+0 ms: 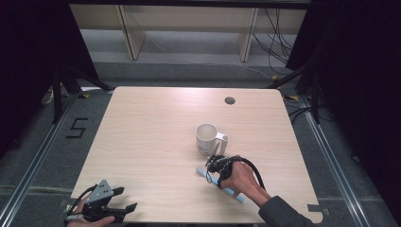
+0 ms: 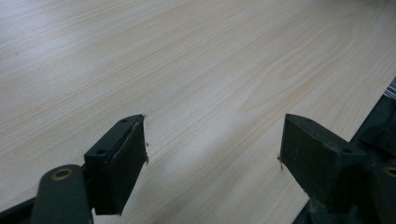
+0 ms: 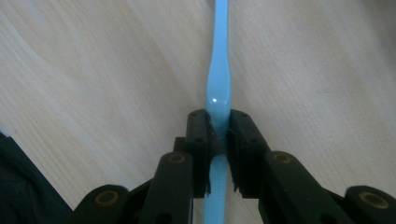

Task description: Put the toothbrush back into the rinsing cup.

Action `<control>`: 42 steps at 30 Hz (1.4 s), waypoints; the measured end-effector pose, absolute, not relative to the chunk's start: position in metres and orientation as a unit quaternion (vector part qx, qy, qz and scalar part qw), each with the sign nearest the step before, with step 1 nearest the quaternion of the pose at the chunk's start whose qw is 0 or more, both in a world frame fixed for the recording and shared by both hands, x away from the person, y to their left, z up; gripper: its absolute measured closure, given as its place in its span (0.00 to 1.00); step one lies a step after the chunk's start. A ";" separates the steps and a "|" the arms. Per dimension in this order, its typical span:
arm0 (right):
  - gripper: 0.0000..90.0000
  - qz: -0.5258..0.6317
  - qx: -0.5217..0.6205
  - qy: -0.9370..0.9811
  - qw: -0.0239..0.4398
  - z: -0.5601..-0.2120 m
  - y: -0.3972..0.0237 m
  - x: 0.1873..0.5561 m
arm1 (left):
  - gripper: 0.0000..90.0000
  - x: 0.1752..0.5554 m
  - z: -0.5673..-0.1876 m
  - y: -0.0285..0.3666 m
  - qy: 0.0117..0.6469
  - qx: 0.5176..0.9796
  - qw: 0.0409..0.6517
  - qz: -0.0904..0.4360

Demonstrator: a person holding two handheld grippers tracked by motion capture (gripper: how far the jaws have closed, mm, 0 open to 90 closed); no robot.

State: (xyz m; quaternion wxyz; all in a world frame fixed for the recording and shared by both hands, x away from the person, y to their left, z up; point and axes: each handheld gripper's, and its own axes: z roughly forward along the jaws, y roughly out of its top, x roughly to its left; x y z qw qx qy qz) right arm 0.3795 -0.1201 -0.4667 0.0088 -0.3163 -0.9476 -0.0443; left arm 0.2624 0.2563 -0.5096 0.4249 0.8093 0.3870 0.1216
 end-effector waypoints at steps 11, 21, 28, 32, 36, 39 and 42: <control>0.88 -0.085 -0.308 -0.948 0.003 -0.449 -0.125 0.380 | 0.24 0.262 -0.509 0.256 0.390 0.808 0.424 0.121; 0.88 -0.130 -0.308 -0.942 -0.008 -0.439 -0.130 0.381 | 0.24 0.262 -0.509 0.256 0.390 0.808 0.424 0.122; 0.88 -0.166 -0.303 -0.938 -0.019 -0.433 -0.136 0.383 | 0.24 0.263 -0.510 0.256 0.388 0.807 0.429 0.123; 0.88 -0.187 -0.309 -0.932 -0.022 -0.430 -0.137 0.382 | 0.24 0.263 -0.508 0.257 0.387 0.812 0.420 0.120; 0.88 -0.208 -0.307 -0.928 -0.027 -0.426 -0.140 0.383 | 0.24 0.263 -0.508 0.257 0.389 0.812 0.418 0.121; 0.88 -0.225 -0.303 -0.926 -0.031 -0.425 -0.142 0.384 | 0.24 0.263 -0.509 0.257 0.385 0.811 0.424 0.122; 0.88 -0.239 -0.306 -0.921 -0.031 -0.423 -0.143 0.383 | 0.24 0.263 -0.508 0.259 0.382 0.816 0.416 0.125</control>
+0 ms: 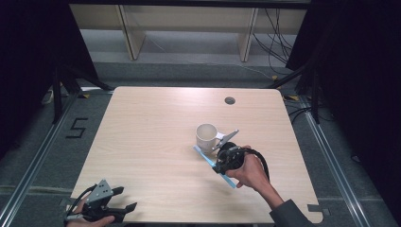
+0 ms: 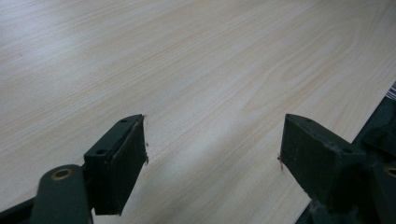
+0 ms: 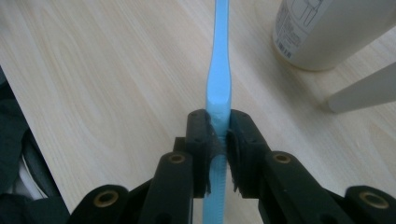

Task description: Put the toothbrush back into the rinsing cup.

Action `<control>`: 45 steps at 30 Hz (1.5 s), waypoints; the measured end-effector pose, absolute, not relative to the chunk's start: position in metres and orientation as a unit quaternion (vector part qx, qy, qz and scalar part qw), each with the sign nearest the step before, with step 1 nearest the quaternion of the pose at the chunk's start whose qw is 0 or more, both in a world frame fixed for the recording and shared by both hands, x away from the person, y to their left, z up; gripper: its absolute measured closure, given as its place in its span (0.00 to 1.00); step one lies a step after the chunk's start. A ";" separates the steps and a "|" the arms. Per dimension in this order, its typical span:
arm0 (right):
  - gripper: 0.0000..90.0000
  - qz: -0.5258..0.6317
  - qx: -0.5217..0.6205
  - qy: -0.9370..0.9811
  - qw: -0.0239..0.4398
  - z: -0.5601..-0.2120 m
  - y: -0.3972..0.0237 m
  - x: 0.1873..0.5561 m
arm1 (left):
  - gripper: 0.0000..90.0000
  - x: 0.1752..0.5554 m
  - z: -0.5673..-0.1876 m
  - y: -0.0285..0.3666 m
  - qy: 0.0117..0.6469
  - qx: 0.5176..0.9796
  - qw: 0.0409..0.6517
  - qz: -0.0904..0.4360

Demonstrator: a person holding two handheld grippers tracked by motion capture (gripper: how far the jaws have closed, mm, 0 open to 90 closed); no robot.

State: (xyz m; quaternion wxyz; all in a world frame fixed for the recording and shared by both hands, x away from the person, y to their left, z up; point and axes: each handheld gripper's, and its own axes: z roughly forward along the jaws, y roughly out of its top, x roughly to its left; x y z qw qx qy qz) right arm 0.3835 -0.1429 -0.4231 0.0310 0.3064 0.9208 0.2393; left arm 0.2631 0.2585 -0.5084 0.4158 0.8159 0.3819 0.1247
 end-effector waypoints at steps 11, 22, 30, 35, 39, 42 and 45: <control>0.88 0.283 0.312 0.906 0.034 -0.417 -0.146 0.383 | 0.24 0.263 -0.507 0.259 0.382 0.815 0.417 0.126; 0.88 0.328 0.323 0.886 0.050 -0.405 -0.159 0.382 | 0.24 0.264 -0.507 0.260 0.375 0.822 0.410 0.121; 0.88 0.365 0.334 0.866 0.070 -0.397 -0.173 0.387 | 0.24 0.263 -0.509 0.258 0.383 0.811 0.425 0.123; 0.88 0.384 0.344 0.854 0.077 -0.393 -0.180 0.389 | 0.24 0.263 -0.508 0.260 0.378 0.817 0.418 0.124; 0.88 0.393 0.340 0.849 0.090 -0.391 -0.186 0.392 | 0.24 0.263 -0.508 0.260 0.377 0.818 0.417 0.125; 0.88 0.407 0.335 0.844 0.096 -0.391 -0.189 0.394 | 0.24 0.263 -0.507 0.259 0.384 0.813 0.420 0.123; 0.88 0.421 0.332 0.839 0.096 -0.390 -0.190 0.396 | 0.24 0.263 -0.507 0.260 0.379 0.819 0.413 0.124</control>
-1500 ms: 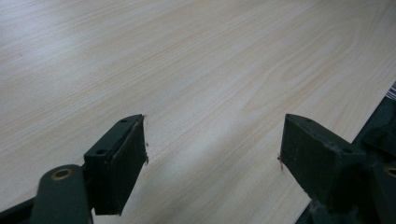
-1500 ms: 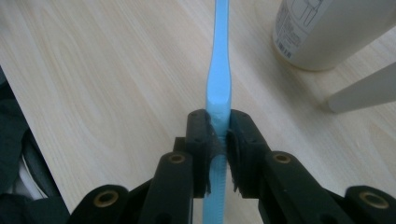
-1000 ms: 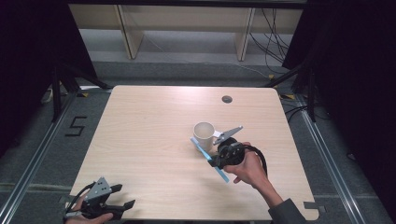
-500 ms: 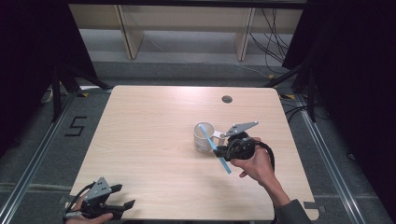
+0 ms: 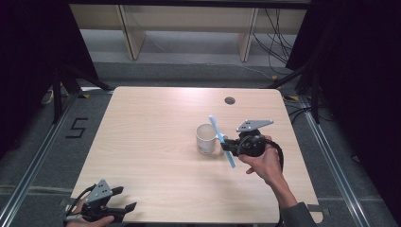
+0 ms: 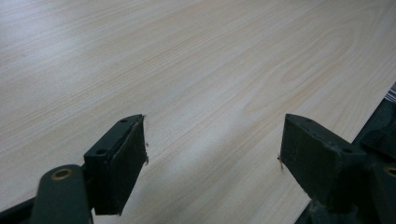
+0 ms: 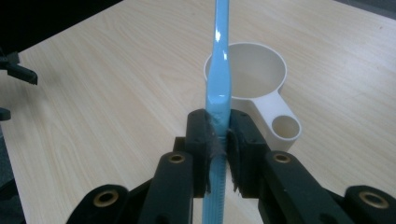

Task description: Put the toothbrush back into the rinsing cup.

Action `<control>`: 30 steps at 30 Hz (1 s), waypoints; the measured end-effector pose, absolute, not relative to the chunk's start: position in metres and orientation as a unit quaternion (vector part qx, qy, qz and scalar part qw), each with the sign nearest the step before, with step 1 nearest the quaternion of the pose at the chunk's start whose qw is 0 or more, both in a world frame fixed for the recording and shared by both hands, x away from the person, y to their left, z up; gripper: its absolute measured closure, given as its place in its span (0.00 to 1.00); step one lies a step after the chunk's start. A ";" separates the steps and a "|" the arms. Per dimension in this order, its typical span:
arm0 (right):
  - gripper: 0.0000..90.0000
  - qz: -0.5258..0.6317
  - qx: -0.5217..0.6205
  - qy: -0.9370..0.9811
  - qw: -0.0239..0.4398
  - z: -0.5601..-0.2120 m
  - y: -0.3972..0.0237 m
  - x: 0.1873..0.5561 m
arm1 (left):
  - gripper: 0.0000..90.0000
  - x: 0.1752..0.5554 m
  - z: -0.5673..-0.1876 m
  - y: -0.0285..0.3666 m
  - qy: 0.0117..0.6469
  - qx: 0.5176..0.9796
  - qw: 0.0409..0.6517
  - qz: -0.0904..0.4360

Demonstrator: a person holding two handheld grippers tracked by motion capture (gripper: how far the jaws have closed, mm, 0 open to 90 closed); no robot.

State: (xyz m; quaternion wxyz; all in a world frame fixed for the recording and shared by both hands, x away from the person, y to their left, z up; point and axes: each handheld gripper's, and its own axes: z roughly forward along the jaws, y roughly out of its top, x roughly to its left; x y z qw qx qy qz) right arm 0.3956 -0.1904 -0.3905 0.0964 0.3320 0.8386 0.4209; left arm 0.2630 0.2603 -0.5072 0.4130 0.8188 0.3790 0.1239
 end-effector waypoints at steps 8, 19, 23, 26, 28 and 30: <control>0.88 0.444 0.351 0.818 0.104 -0.388 -0.195 0.397 | 0.24 0.263 -0.509 0.258 0.383 0.811 0.425 0.123; 0.88 0.464 0.348 0.805 0.125 -0.383 -0.201 0.404 | 0.24 0.263 -0.508 0.261 0.375 0.820 0.413 0.124; 0.88 0.476 0.353 0.794 0.136 -0.379 -0.203 0.407 | 0.24 0.263 -0.507 0.260 0.379 0.817 0.416 0.127; 0.88 0.487 0.362 0.784 0.132 -0.378 -0.202 0.408 | 0.24 0.263 -0.508 0.260 0.380 0.814 0.420 0.125; 0.88 0.493 0.359 0.780 0.142 -0.377 -0.203 0.410 | 0.24 0.263 -0.508 0.260 0.379 0.815 0.420 0.125; 0.88 0.491 0.363 0.779 0.143 -0.376 -0.205 0.412 | 0.24 0.263 -0.508 0.260 0.379 0.815 0.420 0.125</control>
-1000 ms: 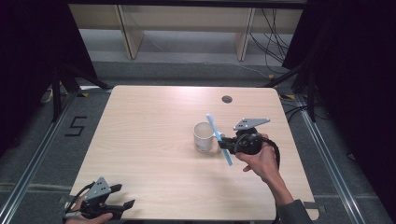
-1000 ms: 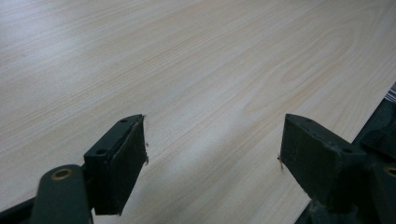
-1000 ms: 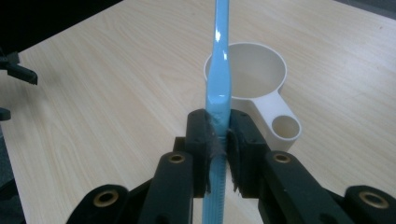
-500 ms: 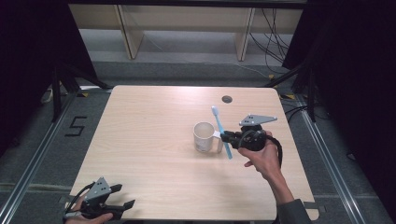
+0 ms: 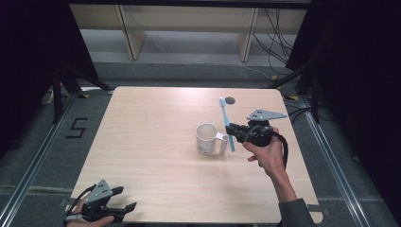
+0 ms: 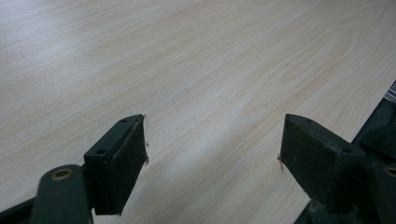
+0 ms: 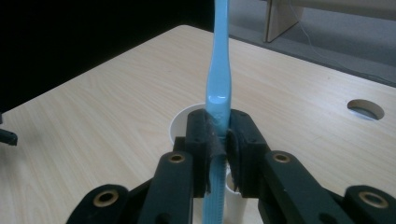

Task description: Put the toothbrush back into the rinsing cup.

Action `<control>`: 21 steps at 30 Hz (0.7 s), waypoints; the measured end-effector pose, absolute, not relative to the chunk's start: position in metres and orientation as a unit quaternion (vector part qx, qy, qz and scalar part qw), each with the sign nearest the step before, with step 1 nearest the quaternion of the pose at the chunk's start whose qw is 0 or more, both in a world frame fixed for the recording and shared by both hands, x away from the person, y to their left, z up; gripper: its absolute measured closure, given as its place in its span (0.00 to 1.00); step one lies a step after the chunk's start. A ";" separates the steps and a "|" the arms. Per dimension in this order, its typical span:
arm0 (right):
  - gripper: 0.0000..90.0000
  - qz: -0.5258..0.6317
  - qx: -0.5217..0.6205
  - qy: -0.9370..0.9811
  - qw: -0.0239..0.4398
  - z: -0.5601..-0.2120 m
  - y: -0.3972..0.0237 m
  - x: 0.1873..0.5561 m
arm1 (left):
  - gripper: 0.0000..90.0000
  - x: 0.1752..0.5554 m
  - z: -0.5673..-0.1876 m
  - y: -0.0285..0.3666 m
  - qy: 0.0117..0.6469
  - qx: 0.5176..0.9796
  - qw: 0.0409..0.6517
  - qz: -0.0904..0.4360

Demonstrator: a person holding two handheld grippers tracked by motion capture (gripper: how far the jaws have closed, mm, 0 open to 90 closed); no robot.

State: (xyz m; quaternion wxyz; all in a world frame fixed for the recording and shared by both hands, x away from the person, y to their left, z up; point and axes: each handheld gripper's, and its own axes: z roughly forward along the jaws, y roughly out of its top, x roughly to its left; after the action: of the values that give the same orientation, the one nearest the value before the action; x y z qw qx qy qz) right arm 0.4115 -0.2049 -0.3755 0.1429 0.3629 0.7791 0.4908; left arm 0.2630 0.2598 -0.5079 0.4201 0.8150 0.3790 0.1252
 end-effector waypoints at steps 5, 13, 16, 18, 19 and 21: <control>0.88 0.495 0.366 0.774 0.147 -0.377 -0.207 0.416 | 0.24 0.263 -0.507 0.260 0.377 0.819 0.413 0.125; 0.88 0.516 0.354 0.761 0.170 -0.375 -0.207 0.422 | 0.24 0.263 -0.508 0.260 0.376 0.817 0.419 0.124; 0.88 0.520 0.352 0.760 0.165 -0.376 -0.206 0.425 | 0.24 0.263 -0.509 0.257 0.387 0.808 0.429 0.120; 0.88 0.523 0.358 0.755 0.169 -0.376 -0.205 0.426 | 0.24 0.262 -0.508 0.258 0.385 0.811 0.423 0.124; 0.88 0.518 0.357 0.757 0.176 -0.375 -0.206 0.426 | 0.24 0.263 -0.507 0.260 0.378 0.817 0.417 0.126; 0.88 0.523 0.362 0.751 0.176 -0.375 -0.205 0.427 | 0.24 0.263 -0.508 0.260 0.377 0.816 0.420 0.124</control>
State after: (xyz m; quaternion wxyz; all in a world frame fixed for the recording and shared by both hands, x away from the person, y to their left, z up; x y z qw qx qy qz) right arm 0.4273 -0.2047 -0.3748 0.1757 0.3617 0.7513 0.5233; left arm 0.2631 0.2600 -0.5080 0.4196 0.8162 0.3775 0.1235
